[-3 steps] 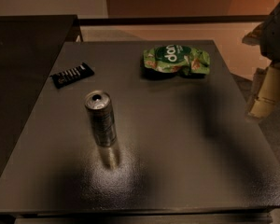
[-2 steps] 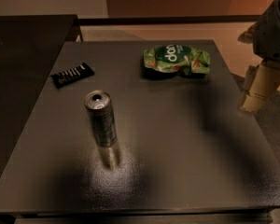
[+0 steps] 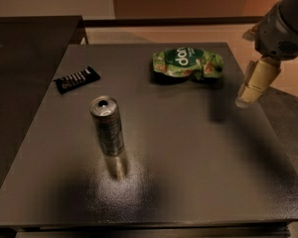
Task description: Move green rice chip bag near redbull can
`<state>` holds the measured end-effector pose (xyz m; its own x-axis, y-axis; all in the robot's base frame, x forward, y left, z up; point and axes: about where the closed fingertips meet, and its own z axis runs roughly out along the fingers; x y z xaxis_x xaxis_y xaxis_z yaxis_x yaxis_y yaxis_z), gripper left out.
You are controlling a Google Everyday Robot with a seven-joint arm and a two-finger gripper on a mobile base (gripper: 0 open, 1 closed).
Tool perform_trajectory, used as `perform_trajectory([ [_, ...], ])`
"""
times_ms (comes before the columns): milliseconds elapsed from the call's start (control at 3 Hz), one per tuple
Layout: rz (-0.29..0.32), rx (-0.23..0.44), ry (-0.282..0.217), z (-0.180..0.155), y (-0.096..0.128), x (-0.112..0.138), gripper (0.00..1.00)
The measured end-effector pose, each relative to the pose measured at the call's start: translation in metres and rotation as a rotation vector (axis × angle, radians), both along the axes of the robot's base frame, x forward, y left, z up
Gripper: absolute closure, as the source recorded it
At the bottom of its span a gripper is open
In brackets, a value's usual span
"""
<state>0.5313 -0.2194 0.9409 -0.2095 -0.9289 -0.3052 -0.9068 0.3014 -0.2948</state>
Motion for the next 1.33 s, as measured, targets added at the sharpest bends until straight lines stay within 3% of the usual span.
perform_trajectory([
  [667, -0.011, 0.117, -0.006, -0.029, 0.005, 0.073, 0.00],
  [1333, -0.092, 0.164, 0.024, -0.062, 0.009, 0.132, 0.00],
])
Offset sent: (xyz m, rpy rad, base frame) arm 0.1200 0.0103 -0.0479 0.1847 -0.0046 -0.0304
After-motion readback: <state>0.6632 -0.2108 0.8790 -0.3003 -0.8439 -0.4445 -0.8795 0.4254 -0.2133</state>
